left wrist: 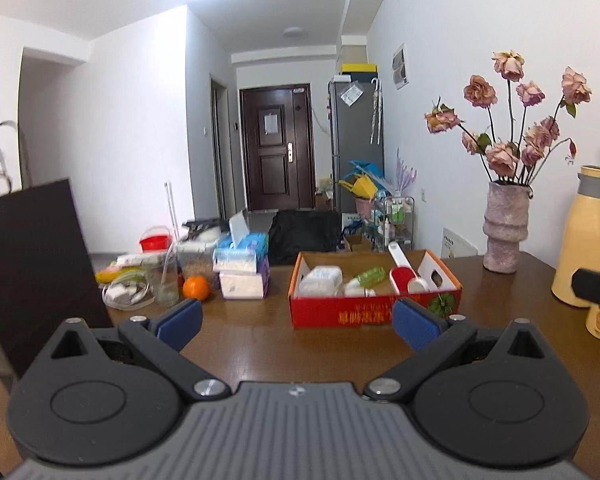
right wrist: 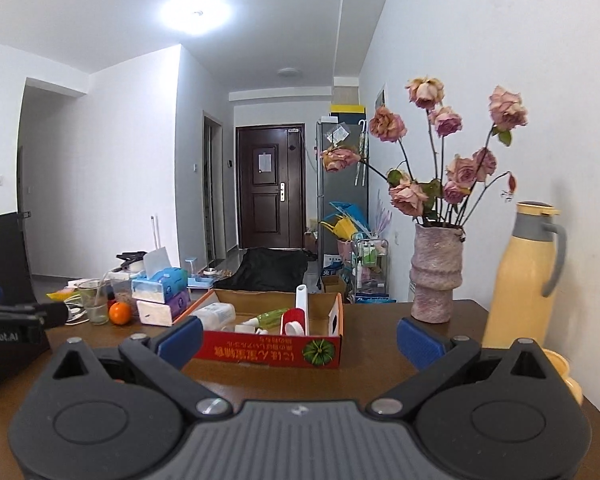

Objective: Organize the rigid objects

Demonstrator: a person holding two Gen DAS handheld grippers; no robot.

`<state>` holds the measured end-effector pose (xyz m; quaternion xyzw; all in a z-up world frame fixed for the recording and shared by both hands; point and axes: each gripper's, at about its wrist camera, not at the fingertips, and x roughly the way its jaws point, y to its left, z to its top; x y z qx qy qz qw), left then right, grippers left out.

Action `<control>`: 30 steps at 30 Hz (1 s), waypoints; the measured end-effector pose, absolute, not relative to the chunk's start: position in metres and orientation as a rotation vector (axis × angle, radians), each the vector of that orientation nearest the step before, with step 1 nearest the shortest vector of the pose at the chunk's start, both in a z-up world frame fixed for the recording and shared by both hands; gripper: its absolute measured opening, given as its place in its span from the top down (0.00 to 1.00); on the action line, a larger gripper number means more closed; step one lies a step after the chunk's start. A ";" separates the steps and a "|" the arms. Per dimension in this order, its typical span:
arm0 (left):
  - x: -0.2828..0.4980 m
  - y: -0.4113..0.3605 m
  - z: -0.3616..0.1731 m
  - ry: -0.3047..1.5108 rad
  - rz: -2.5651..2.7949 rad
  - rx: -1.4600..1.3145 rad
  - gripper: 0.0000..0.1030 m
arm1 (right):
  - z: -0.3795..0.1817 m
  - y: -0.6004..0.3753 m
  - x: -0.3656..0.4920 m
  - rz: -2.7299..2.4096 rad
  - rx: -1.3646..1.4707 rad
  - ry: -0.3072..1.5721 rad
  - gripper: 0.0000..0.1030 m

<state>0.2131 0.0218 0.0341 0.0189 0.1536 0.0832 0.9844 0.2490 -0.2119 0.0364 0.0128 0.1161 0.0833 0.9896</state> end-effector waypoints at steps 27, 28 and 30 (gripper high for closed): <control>0.125 0.014 0.010 0.361 0.231 0.018 0.00 | 0.015 -0.217 0.145 0.137 -0.021 0.254 0.00; 0.125 0.014 0.010 0.360 0.232 0.019 0.00 | 0.015 -0.217 0.145 0.137 -0.020 0.253 0.00; 0.125 0.014 0.010 0.361 0.231 0.019 0.00 | 0.015 -0.217 0.144 0.136 -0.021 0.251 0.00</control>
